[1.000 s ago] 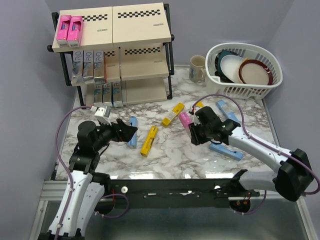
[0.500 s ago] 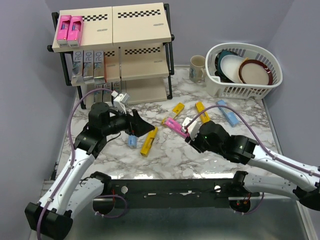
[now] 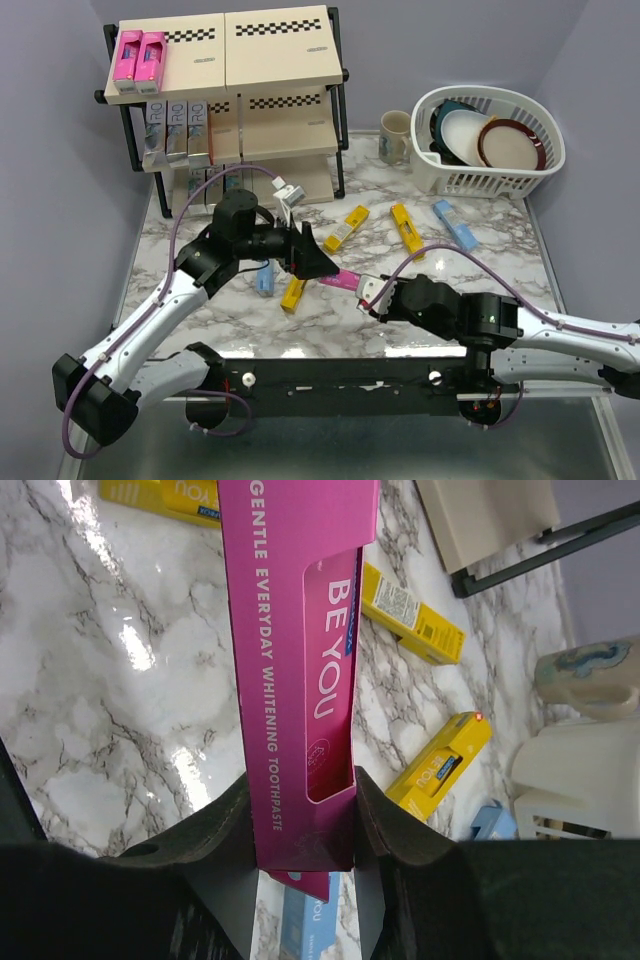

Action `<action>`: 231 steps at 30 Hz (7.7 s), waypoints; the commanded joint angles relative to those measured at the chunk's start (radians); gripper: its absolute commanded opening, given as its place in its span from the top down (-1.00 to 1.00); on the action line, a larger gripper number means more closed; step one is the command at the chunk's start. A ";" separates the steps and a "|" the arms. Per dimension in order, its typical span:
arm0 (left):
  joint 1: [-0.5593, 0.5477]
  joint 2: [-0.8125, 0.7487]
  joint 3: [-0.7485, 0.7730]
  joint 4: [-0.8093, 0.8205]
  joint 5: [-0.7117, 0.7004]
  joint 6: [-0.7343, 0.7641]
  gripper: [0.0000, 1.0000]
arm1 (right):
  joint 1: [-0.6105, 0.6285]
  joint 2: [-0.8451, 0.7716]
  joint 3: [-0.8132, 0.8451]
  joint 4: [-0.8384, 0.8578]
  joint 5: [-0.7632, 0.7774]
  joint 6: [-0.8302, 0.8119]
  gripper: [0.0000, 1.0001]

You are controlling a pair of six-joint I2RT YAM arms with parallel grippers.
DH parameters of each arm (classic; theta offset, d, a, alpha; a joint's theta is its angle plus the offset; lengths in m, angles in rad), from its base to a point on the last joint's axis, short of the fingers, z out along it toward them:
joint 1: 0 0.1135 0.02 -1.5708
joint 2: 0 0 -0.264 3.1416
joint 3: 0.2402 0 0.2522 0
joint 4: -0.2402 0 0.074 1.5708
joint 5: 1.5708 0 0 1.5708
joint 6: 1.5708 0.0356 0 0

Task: Place and organize the toothpastes onto the shelf
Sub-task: Pick up the toothpaste from the center of the board, then place the toothpaste on the shelf.

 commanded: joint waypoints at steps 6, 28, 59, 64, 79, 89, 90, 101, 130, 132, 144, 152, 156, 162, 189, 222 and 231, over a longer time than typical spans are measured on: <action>-0.133 0.074 0.062 -0.093 0.029 0.105 -0.83 | 0.078 -0.030 -0.021 0.107 0.166 -0.092 0.17; -0.143 0.092 0.082 -0.169 0.031 0.138 0.01 | 0.121 0.002 -0.063 0.134 0.269 -0.126 0.16; -0.145 0.012 0.503 -0.356 -0.805 0.444 0.58 | 0.103 -0.064 -0.060 0.157 0.392 0.271 -1.00; -0.145 0.073 0.663 -0.345 -1.081 0.486 0.57 | 0.040 -0.021 -0.003 0.100 0.363 0.338 -1.00; -0.015 0.400 1.197 -0.380 -1.316 0.654 0.56 | -0.038 -0.070 -0.038 0.080 0.254 0.374 -1.00; 0.290 0.509 1.246 -0.357 -1.189 0.606 0.51 | -0.040 -0.059 -0.040 0.064 0.226 0.383 -1.00; 0.304 0.520 1.254 -0.357 -1.187 0.608 0.50 | -0.040 -0.059 -0.041 0.061 0.225 0.381 -1.00; 0.433 0.611 1.284 -0.351 -1.071 0.605 0.36 | -0.040 -0.034 -0.040 0.053 0.205 0.378 -1.00; 0.446 0.543 1.173 -0.261 -1.071 0.644 -0.18 | -0.038 0.005 -0.041 0.051 0.150 0.363 -1.00; 0.446 0.543 1.162 -0.261 -1.080 0.652 -0.15 | -0.040 0.005 -0.040 0.050 0.148 0.365 -1.00; 0.427 0.531 1.113 -0.259 -1.032 0.663 -0.12 | -0.040 0.010 -0.040 0.045 0.148 0.362 -1.00; 0.426 0.532 1.103 -0.255 -1.017 0.658 -0.12 | -0.040 0.010 -0.041 0.047 0.148 0.362 -1.00; 0.424 0.535 1.133 -0.254 -1.080 0.668 -0.12 | -0.038 0.013 -0.041 0.048 0.147 0.362 -1.00; 0.423 0.525 1.186 -0.271 -1.055 0.619 -0.22 | -0.041 0.013 -0.041 0.050 0.144 0.363 -1.00; 0.381 0.626 1.154 -0.267 -1.223 0.744 0.19 | -0.038 0.036 -0.038 0.041 0.136 0.357 -1.00; 0.383 0.652 1.180 -0.256 -1.342 0.793 0.24 | -0.040 0.042 -0.038 0.039 0.122 0.354 -1.00; 0.383 0.612 1.246 -0.305 -1.238 0.715 -0.32 | -0.040 0.042 -0.040 0.044 0.121 0.355 -1.00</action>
